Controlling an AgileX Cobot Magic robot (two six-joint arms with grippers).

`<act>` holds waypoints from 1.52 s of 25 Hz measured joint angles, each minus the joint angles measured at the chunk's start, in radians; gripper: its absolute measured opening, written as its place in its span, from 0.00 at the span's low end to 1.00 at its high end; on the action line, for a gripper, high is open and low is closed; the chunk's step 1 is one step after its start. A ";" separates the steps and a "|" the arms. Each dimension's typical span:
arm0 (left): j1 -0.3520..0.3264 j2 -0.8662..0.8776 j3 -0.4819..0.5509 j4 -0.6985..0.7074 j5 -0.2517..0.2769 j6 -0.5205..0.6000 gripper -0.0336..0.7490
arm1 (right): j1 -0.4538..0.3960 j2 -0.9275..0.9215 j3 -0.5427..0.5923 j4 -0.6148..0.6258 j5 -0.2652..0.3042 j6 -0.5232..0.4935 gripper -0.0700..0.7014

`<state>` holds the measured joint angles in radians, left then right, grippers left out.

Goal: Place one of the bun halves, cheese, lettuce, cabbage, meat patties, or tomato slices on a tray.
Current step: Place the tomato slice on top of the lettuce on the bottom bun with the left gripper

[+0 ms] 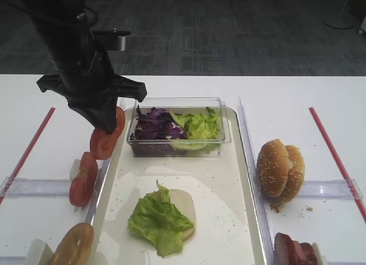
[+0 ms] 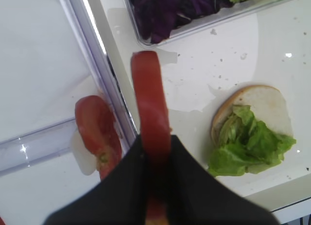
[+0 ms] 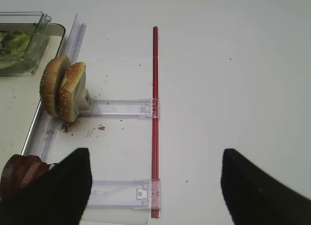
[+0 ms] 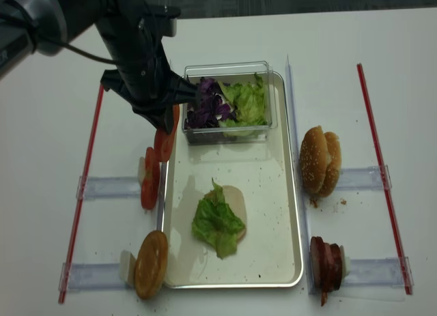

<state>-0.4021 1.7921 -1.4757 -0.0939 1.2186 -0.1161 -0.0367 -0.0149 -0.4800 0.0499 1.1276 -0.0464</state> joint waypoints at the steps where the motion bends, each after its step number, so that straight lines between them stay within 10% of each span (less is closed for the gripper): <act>1: 0.000 0.000 0.000 -0.002 0.000 0.002 0.10 | 0.000 0.000 0.000 0.000 0.000 0.000 0.83; 38: 0.000 0.000 0.000 -0.704 0.000 0.290 0.10 | 0.000 0.000 0.000 0.000 0.000 0.000 0.83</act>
<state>-0.4021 1.7921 -1.4757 -0.7977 1.2188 0.1738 -0.0367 -0.0149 -0.4800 0.0499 1.1276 -0.0464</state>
